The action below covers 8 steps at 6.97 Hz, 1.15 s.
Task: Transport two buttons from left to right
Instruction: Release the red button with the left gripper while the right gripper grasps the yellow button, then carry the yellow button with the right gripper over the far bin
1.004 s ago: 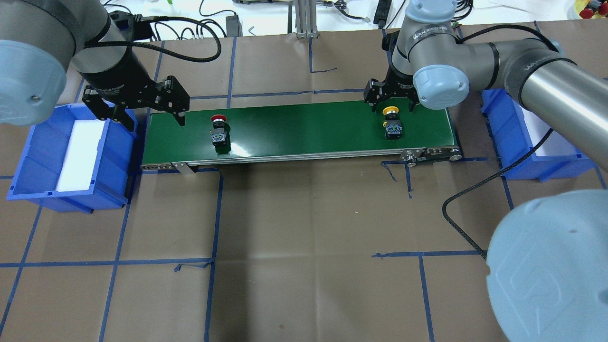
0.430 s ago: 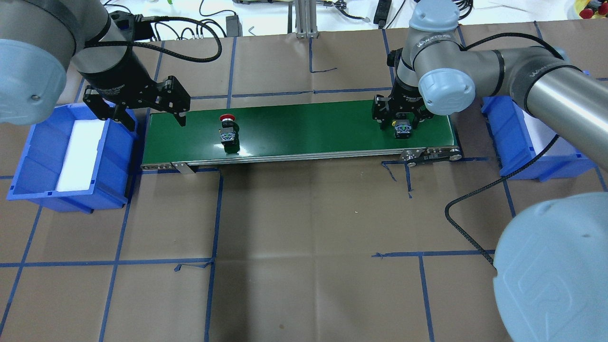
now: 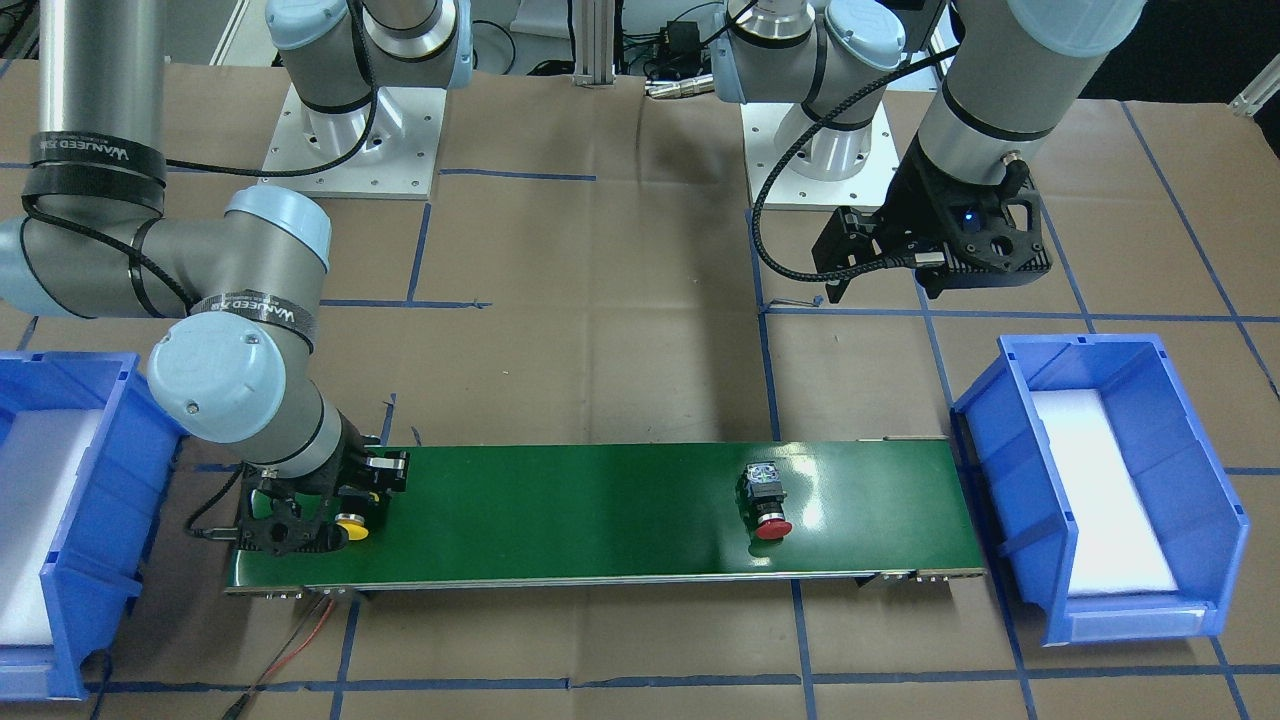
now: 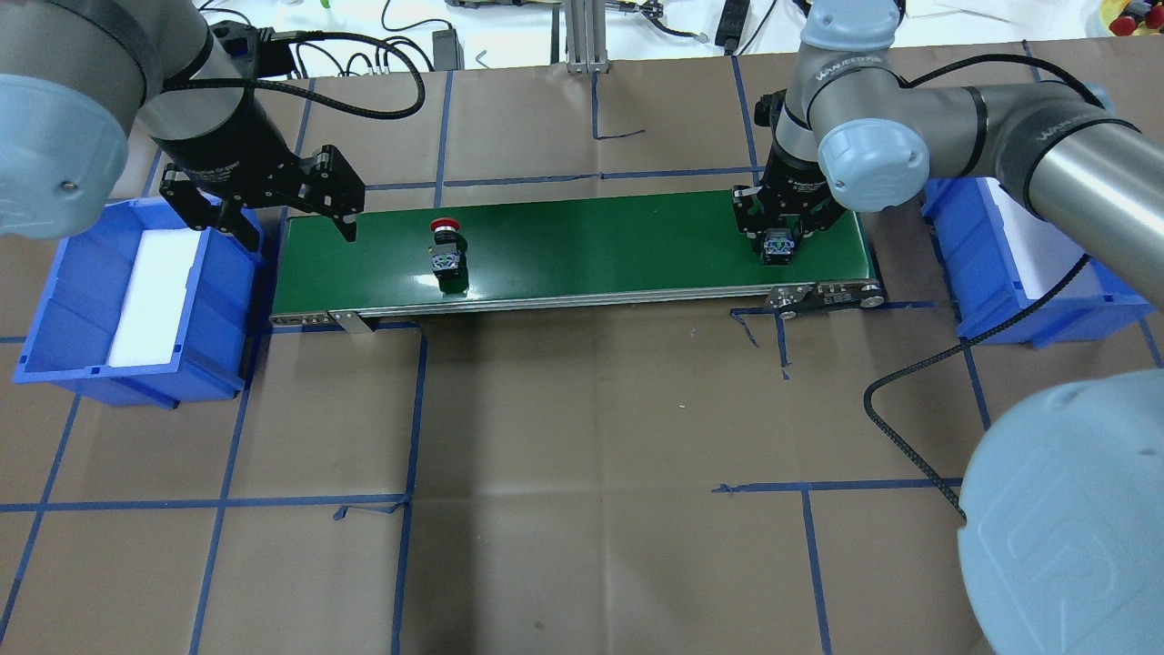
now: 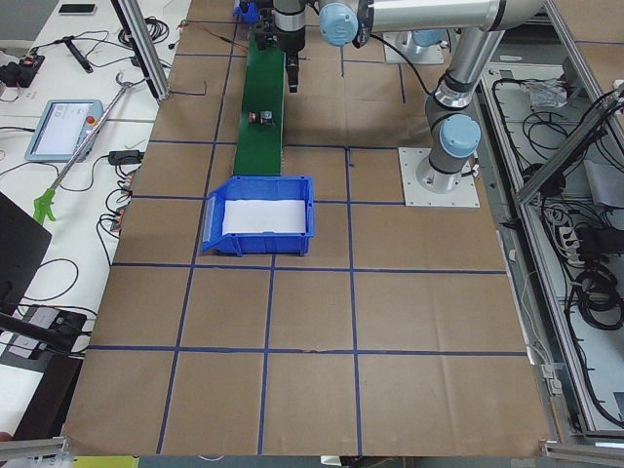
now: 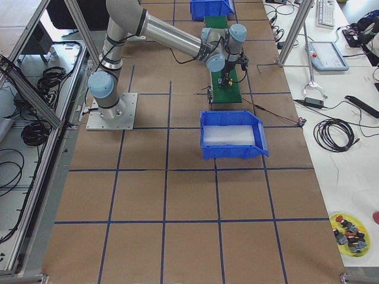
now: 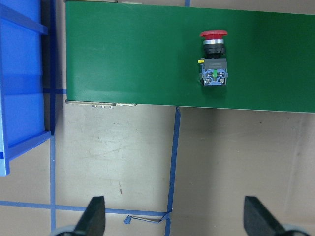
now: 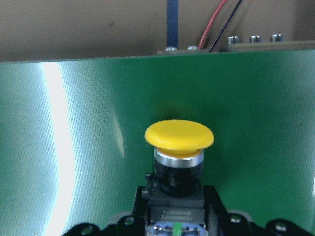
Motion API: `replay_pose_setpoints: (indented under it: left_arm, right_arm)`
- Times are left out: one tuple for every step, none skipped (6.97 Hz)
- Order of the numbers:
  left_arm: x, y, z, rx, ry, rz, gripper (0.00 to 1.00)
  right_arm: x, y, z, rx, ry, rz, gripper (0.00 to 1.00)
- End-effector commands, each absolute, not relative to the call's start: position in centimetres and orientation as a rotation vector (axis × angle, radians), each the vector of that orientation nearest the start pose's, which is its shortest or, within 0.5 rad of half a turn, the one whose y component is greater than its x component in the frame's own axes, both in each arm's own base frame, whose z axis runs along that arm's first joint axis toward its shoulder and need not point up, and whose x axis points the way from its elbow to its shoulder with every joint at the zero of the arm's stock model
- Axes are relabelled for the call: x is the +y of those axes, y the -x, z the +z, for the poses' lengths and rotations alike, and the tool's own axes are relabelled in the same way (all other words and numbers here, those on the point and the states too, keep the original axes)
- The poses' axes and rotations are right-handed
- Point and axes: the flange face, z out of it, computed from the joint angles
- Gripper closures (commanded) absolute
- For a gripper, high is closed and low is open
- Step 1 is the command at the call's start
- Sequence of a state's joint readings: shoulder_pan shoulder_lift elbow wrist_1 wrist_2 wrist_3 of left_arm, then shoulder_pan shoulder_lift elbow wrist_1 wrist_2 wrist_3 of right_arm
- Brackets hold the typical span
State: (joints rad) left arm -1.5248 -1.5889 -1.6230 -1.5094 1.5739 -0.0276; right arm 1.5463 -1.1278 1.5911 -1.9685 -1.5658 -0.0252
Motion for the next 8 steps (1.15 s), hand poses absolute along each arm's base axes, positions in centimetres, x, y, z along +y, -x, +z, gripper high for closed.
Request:
replay_pose_setpoints:
  left_arm:
    - [-50.3, 11.0, 46.0, 3.138, 0.116, 0.012, 0.00]
    - [-50.3, 11.0, 46.1, 3.138, 0.116, 0.010, 0.00]
    - [-50.3, 11.0, 46.1, 3.139, 0.116, 0.007, 0.00]
    - [-50.3, 11.0, 46.1, 3.139, 0.116, 0.007, 0.00]
    - [-50.3, 11.0, 46.1, 3.139, 0.116, 0.007, 0.00]
    - [-50.3, 11.0, 46.1, 3.139, 0.116, 0.007, 0.00]
    - [-50.3, 11.0, 46.1, 3.139, 0.118, 0.007, 0.00]
    - [-50.3, 11.0, 46.1, 3.139, 0.118, 0.007, 0.00]
  right_arm:
    - [-64.2, -9.9, 29.2, 3.164, 0.049, 0.027, 0.97]
    - [-65.0, -8.8, 33.5, 3.217, 0.068, -0.071, 0.97]
    - [-65.2, -5.7, 37.1, 3.233, 0.082, -0.085, 0.97]
    - [-64.7, -0.8, 40.2, 3.234, 0.076, -0.045, 0.97]
    - [-64.0, 4.2, 42.1, 3.237, 0.118, -0.040, 0.97]
    - [-62.9, 10.1, 42.6, 3.238, 0.152, -0.033, 0.97]
    - [-61.9, 15.5, 42.2, 3.235, 0.183, -0.001, 0.97]
    - [-61.0, 19.9, 40.6, 3.215, 0.186, 0.040, 0.97]
